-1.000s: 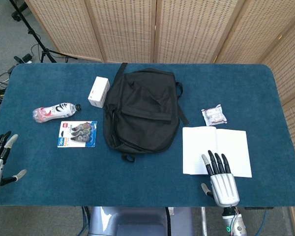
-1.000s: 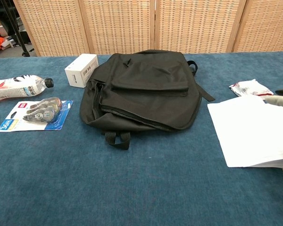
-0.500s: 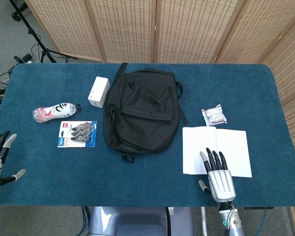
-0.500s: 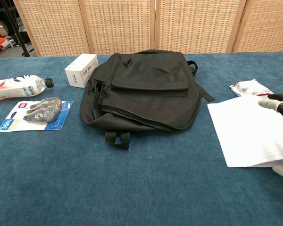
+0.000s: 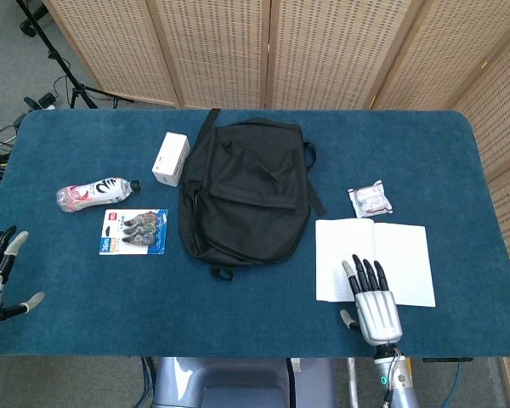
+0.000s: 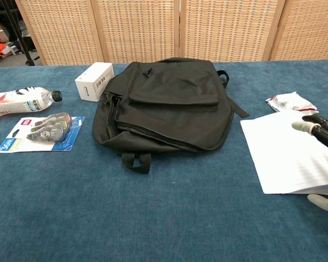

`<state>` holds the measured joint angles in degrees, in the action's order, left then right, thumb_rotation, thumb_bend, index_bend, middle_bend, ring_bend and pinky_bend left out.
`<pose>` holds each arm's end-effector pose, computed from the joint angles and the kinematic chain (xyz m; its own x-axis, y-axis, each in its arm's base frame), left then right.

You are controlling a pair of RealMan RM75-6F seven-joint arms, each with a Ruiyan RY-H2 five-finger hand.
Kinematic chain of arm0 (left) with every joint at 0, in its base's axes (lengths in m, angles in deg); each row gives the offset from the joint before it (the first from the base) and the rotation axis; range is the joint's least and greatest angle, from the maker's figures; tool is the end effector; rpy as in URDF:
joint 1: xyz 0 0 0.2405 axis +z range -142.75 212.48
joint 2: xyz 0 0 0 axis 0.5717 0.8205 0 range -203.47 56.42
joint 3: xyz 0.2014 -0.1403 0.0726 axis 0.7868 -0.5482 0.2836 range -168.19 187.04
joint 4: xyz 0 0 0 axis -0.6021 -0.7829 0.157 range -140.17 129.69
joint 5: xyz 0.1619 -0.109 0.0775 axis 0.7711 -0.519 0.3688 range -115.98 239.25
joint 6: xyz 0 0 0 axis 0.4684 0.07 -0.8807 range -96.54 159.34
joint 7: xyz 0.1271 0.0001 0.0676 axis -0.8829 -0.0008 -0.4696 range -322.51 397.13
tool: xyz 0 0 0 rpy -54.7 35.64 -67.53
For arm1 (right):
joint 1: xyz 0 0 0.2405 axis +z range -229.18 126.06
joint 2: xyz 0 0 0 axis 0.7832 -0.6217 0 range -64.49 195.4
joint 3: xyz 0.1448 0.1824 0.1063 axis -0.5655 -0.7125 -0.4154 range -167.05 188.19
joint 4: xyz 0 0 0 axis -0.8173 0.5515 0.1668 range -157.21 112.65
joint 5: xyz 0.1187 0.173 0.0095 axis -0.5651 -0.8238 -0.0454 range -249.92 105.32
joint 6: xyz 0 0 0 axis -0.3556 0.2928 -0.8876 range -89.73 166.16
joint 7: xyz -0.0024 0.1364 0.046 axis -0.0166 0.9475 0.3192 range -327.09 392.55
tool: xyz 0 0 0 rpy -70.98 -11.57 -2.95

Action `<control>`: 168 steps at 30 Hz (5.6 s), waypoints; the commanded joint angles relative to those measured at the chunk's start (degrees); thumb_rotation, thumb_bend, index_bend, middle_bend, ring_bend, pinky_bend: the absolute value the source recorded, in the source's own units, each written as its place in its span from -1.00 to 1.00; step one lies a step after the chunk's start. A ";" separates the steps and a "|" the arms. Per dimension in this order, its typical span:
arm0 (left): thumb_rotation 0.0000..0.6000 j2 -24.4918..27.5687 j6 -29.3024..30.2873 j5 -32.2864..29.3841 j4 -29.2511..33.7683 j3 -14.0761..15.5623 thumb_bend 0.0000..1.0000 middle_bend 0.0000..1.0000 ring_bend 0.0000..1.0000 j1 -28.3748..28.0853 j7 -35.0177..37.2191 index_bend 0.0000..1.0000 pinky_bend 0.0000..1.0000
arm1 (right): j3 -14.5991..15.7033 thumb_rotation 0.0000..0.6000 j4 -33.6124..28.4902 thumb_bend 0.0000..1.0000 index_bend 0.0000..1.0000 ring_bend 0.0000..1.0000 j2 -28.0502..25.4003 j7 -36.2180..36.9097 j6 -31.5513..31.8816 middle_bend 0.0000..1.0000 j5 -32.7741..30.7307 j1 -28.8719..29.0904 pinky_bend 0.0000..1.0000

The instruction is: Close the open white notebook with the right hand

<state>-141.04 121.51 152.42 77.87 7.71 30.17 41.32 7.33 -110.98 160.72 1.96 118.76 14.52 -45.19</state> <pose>-0.3225 0.1771 0.1587 0.4242 -0.0659 0.9031 0.8993 -0.0862 -0.4287 -0.2287 -0.1813 -0.0083 0.4532 -0.0721 0.8885 -0.8892 -0.1059 0.4450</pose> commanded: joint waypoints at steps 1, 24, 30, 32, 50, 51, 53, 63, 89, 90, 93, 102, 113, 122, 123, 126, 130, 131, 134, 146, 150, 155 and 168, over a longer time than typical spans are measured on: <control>0.84 -0.03 -0.04 0.06 0.05 0.06 -0.87 -1.00 -1.00 -0.03 -0.11 -1.00 -1.00 | -0.41 1.00 0.75 -0.48 -1.00 -1.00 0.36 0.30 -0.56 -1.00 -0.69 0.54 -1.00; 0.84 -0.37 0.43 0.27 -0.61 -0.08 -0.87 -1.00 -1.00 -0.09 -0.06 -1.00 -1.00 | -1.43 1.00 4.32 -0.48 -1.00 -1.00 1.88 1.56 -2.93 -1.00 -4.97 2.87 -1.00; 0.85 -0.13 0.32 0.20 -0.20 0.02 -0.87 -1.00 -1.00 -0.03 -0.08 -1.00 -1.00 | -1.53 1.00 5.10 -0.48 -1.00 -1.00 2.31 1.73 -3.38 -1.00 -5.66 3.44 -1.00; 0.84 -0.08 0.27 0.15 -0.11 0.02 -0.87 -1.00 -1.00 -0.02 -0.07 -1.00 -1.00 | -1.62 1.00 5.34 -0.48 -1.00 -1.00 2.46 1.73 -3.58 -1.00 -6.04 3.63 -1.00; 0.84 0.08 0.21 0.11 0.20 0.08 -0.87 -1.00 -1.00 0.04 -0.07 -1.00 -1.00 | -1.71 1.00 6.90 -0.48 -1.00 -1.00 3.16 1.50 -4.22 -1.00 -8.03 4.74 -1.00; 0.84 0.08 0.23 0.16 0.23 0.11 -0.87 -1.00 -1.00 0.05 -0.10 -1.00 -1.00 | -1.74 1.00 7.03 -0.48 -1.00 -1.00 3.21 1.53 -4.22 -1.00 -8.12 4.82 -1.00; 0.84 0.09 0.25 0.19 0.25 0.11 -0.87 -1.00 -1.00 0.05 -0.12 -1.00 -1.00 | -1.76 1.00 7.13 -0.48 -1.00 -1.00 3.26 1.56 -4.27 -1.00 -8.25 4.90 -1.00; 0.84 0.14 0.23 0.23 0.36 0.16 -0.87 -1.00 -1.00 0.07 -0.08 -1.00 -1.00 | -1.96 1.00 8.49 -0.32 -1.00 -1.00 3.92 2.52 -3.73 -1.00 -8.49 5.22 -1.00; 0.84 0.04 0.66 0.76 0.39 0.28 -0.87 -1.00 -1.00 0.14 -0.13 -1.00 -1.00 | -1.58 1.00 6.96 0.14 -1.00 -1.00 3.35 5.94 -1.74 -1.00 -9.40 3.89 -1.00; 0.84 0.04 0.63 0.75 0.40 0.29 -0.87 -1.00 -1.00 0.14 -0.12 -1.00 -1.00 | -1.54 1.00 6.60 0.14 -1.00 -1.00 3.27 6.46 -1.51 -1.00 -9.44 3.67 -1.00; 0.85 0.04 0.60 0.79 0.41 0.32 -0.87 -1.00 -1.00 0.13 -0.19 -1.00 -1.00 | -1.71 1.00 5.38 0.12 -1.00 -1.00 2.97 8.51 -1.62 -1.00 -10.12 3.22 -1.00; 0.84 -0.06 0.82 1.06 0.45 0.38 -0.87 -1.00 -1.00 0.16 -0.39 -1.00 -1.00 | -2.64 1.00 3.98 0.11 -1.00 -1.00 2.37 11.99 -1.07 -1.00 -10.84 2.70 -1.00; 0.84 -0.06 1.13 1.13 0.42 0.32 -0.87 -1.00 -1.00 0.25 -0.19 -1.00 -1.00 | -3.08 1.00 3.14 0.09 -1.00 -1.00 2.45 13.71 1.50 -1.00 -9.98 1.84 -1.00; 0.84 -0.09 1.18 1.25 0.43 0.35 -0.87 -1.00 -1.00 0.24 -0.23 -1.00 -1.00 | -3.49 1.00 2.15 0.09 -1.00 -1.00 2.20 14.49 3.35 -1.00 -9.82 0.96 -1.00; 0.84 -0.09 1.21 1.27 0.44 0.35 -0.87 -1.00 -1.00 0.25 -0.24 -1.00 -1.00 | -3.52 1.00 2.01 0.09 -1.00 -1.00 2.16 14.53 3.68 -1.00 -9.67 0.85 -1.00; 0.84 -0.12 1.25 1.29 0.44 0.33 -0.87 -1.00 -1.00 0.24 -0.22 -1.00 -1.00 | -3.54 1.00 1.40 0.09 -1.00 -1.00 1.86 14.74 4.38 -1.00 -9.44 0.49 -1.00; 0.84 -0.15 1.22 1.27 0.40 0.34 -0.87 -1.00 -1.00 0.25 -0.23 -1.00 -1.00 | -3.33 1.00 0.75 0.09 -1.00 -1.00 1.45 15.11 5.35 -1.00 -8.82 -0.01 -1.00; 0.84 -0.15 1.21 1.28 0.40 0.35 -0.87 -1.00 -1.00 0.24 -0.23 -1.00 -1.00 | -3.27 1.00 0.64 0.09 -1.00 -1.00 1.37 15.17 5.50 -1.00 -8.70 -0.10 -1.00; 0.84 -0.16 1.27 1.41 0.43 0.38 -0.87 -1.00 -1.00 0.24 -0.27 -1.00 -1.00 | -3.06 1.00 0.33 0.09 -1.00 -1.00 1.12 15.25 6.17 -1.00 -8.15 -0.42 -1.00; 0.84 -0.15 1.42 1.52 0.42 0.41 -0.87 -1.00 -1.00 0.29 -0.24 -1.00 -1.00 | -4.54 1.00 -1.17 0.09 -1.00 -1.00 0.12 15.16 7.07 -1.00 -8.37 -0.61 -1.00; 0.84 -0.18 1.39 1.53 0.42 0.41 -0.87 -1.00 -1.00 0.27 -0.24 -1.00 -1.00 | -5.63 1.00 -1.46 0.09 -1.00 -1.00 -0.21 14.99 6.90 -1.00 -9.26 -0.37 -1.00; 0.85 -0.26 1.26 1.68 0.44 0.52 -0.87 -1.00 -1.00 0.20 -0.40 -1.00 -1.00 | -6.45 1.00 -1.70 0.09 -1.00 -1.00 -0.54 14.82 7.19 -1.00 -10.13 -0.45 -1.00; 0.84 -0.11 1.60 1.63 0.47 0.42 -0.87 -1.00 -1.00 0.33 -0.04 -1.00 -1.00 | -6.81 1.00 -1.43 0.11 -1.00 -1.00 -0.42 14.94 9.92 -1.00 -10.47 -1.84 -1.00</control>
<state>-141.16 123.09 154.05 78.34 8.14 30.50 41.26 0.53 -112.43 160.31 16.85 128.62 4.11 -46.96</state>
